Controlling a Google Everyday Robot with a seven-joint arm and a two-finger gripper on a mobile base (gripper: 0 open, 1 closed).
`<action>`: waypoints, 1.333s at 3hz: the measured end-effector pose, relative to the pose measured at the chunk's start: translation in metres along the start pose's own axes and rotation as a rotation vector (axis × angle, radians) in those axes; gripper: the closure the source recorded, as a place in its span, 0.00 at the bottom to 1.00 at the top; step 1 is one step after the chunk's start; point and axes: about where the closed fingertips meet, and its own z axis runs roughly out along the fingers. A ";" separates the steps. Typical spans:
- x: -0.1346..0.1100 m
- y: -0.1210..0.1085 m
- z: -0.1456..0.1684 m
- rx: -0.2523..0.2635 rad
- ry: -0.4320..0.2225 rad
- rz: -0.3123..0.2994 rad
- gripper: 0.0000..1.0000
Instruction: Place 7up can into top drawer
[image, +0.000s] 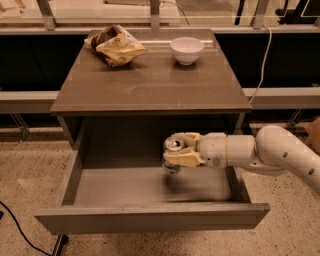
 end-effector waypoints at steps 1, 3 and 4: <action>0.000 0.001 0.002 -0.005 -0.001 -0.005 0.84; 0.022 -0.009 0.006 -0.017 -0.015 0.042 0.38; 0.022 -0.008 0.008 -0.022 -0.016 0.044 0.15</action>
Offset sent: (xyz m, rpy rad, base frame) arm 0.0049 -0.0032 -0.0202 -0.0231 0.0539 -0.0144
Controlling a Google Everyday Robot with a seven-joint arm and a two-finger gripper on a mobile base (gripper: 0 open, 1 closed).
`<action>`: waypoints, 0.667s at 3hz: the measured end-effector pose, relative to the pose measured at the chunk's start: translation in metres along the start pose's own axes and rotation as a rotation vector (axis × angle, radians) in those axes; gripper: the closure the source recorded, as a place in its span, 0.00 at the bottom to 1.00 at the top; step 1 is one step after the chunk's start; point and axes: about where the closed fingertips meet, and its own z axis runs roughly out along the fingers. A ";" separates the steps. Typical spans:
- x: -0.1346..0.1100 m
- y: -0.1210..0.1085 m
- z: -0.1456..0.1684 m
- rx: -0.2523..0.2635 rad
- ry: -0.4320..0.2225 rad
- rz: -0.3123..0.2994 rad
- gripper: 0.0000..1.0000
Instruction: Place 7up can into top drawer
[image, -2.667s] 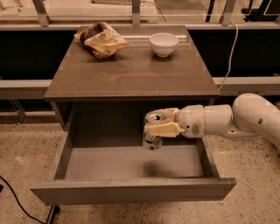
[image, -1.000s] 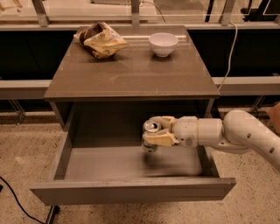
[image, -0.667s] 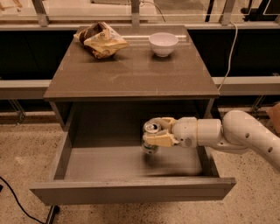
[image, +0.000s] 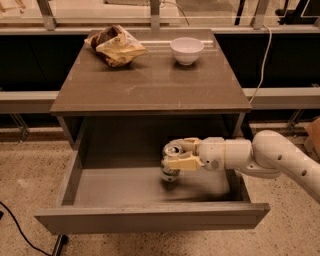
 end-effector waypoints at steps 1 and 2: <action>0.000 0.001 0.002 -0.004 0.000 -0.001 0.00; 0.000 0.001 0.002 -0.004 0.000 -0.001 0.00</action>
Offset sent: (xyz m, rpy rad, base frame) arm -0.0003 0.0019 0.0000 0.0007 0.0003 0.0037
